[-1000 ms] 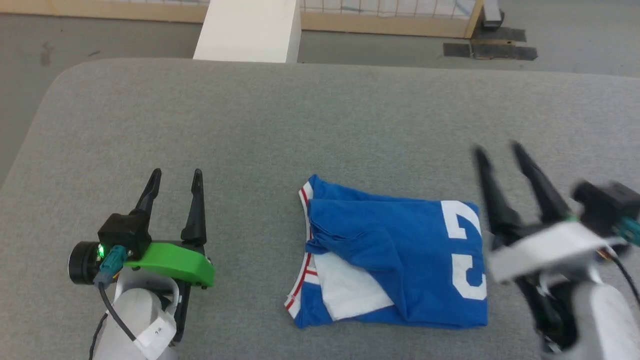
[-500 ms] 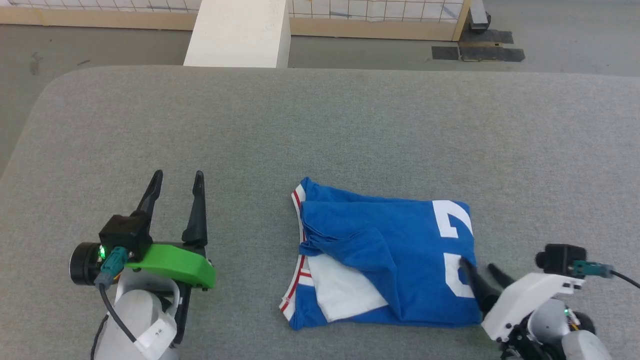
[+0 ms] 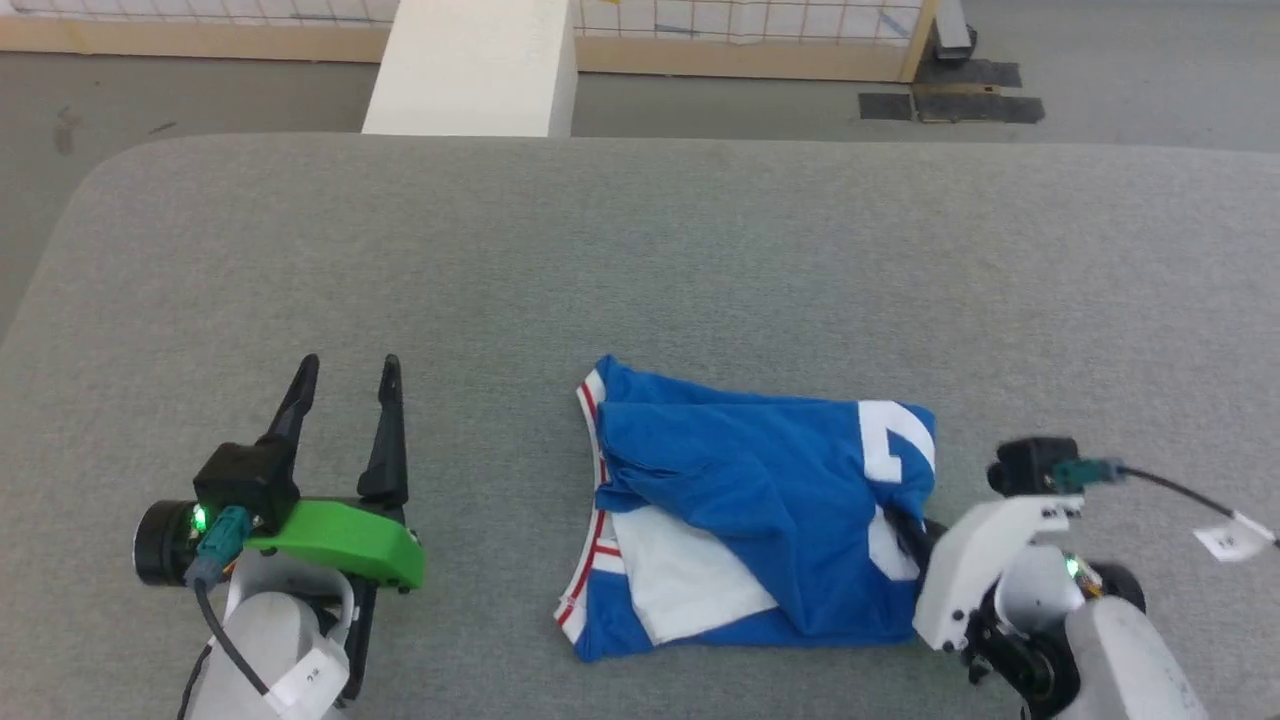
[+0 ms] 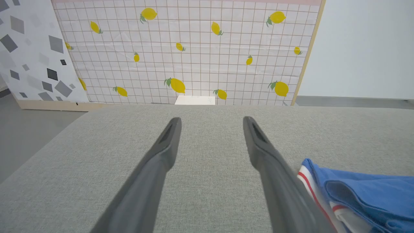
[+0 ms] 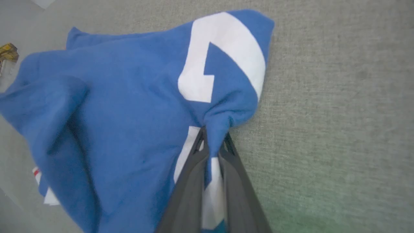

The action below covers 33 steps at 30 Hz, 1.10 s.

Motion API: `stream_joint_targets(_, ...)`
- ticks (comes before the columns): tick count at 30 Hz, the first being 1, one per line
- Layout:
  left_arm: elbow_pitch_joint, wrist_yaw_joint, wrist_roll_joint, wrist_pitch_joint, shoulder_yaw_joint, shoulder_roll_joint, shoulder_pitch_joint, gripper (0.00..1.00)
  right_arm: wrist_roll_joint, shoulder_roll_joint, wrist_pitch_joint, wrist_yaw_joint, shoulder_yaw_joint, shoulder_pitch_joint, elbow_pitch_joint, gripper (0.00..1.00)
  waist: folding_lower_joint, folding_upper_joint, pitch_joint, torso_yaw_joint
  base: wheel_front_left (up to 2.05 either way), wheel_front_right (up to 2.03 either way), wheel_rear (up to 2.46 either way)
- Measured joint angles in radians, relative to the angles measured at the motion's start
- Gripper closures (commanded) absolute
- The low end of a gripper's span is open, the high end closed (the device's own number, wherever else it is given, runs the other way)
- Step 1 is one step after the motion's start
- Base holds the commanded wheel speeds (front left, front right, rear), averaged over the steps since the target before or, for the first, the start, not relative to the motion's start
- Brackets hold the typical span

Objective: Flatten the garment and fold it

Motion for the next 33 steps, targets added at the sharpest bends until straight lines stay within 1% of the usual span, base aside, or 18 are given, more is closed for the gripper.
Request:
stream_joint_targets(2, -0.005, 0.001, 0.0, 0.0, 0.011, 0.001, 0.005, 0.0, -0.101, 0.001, 0.02, 0.0, 0.013, -0.022, -0.042, 1.0, 0.0, 0.0, 0.003, -0.016, 0.0, 0.0, 0.0)
stream_joint_targets(5, -0.022, 0.004, 0.0, 0.0, 0.032, 0.009, 0.011, 0.0, -0.291, -0.006, 0.055, 0.0, 0.063, -0.088, -0.122, 1.0, 0.0, 0.0, 0.011, -0.052, 0.0, 0.0, 0.0)
stream_joint_targets(7, -0.034, 0.005, 0.0, 0.0, 0.04, 0.016, 0.013, 0.0, -0.356, -0.034, 0.071, 0.0, 0.111, -0.134, -0.155, 1.0, 0.0, 0.0, 0.017, -0.079, 0.0, 0.0, 0.0)
stream_joint_targets(9, -0.048, 0.008, 0.0, 0.0, 0.048, 0.023, 0.013, 0.0, -0.401, -0.097, 0.078, 0.0, 0.155, -0.182, -0.169, 1.0, 0.0, 0.0, 0.025, -0.111, 0.0, 0.0, 0.0)
stream_joint_targets(12, -0.068, 0.009, 0.0, 0.0, 0.054, 0.032, 0.006, 0.0, -0.436, -0.205, 0.083, 0.0, 0.179, -0.241, -0.163, 1.0, 0.0, 0.0, 0.041, -0.158, 0.0, 0.0, 0.0)
stream_joint_targets(13, -0.072, 0.009, 0.0, 0.0, 0.054, 0.034, 0.002, 0.0, -0.442, -0.232, 0.081, 0.0, 0.184, -0.258, -0.154, 1.0, 0.0, 0.0, 0.047, -0.172, 0.0, 0.0, 0.0)
stream_joint_targets(16, -0.102, 0.015, 0.012, 0.0, 0.049, 0.037, -0.017, 0.0, -0.451, -0.316, 0.057, 0.001, 0.188, -0.319, -0.101, 1.0, 0.0, 0.0, 0.074, -0.22, 0.0, 0.0, 0.0)
stream_joint_targets(18, -0.111, 0.014, 0.017, 0.0, 0.048, 0.048, -0.031, 0.0, -0.459, -0.352, 0.039, 0.0, 0.182, -0.357, -0.058, 1.0, 0.0, 0.0, 0.096, -0.246, 0.0, 0.0, 0.0)
stream_joint_targets(21, -0.148, 0.015, 0.038, 0.016, 0.047, 0.075, -0.056, 0.0, -0.481, -0.389, -0.01, 0.0, 0.141, -0.416, 0.011, 1.0, 0.0, 0.0, 0.139, -0.28, 0.0, 0.0, 0.0)
stream_joint_targets(25, -0.206, 0.015, 0.053, 0.052, 0.042, 0.101, -0.089, 0.0, -0.545, -0.41, -0.086, 0.001, 0.04, -0.486, 0.104, 1.0, 0.0, 0.0, 0.207, -0.316, 0.0, 0.0, 0.0)
stream_joint_targets(28, -0.239, 0.015, 0.055, 0.073, 0.041, 0.119, -0.11, 0.0, -0.6, -0.407, -0.139, 0.0, -0.051, -0.522, 0.167, 1.0, 0.0, 0.0, 0.256, -0.337, 0.0, 0.0, 0.0)
stream_joint_targets(33, -0.267, 0.015, 0.06, 0.097, 0.036, 0.136, -0.129, 0.0, -0.708, -0.375, -0.218, 0.001, -0.205, -0.569, 0.243, 1.0, 0.0001, 0.0, 0.332, -0.36, 0.0, 0.0, 0.0)
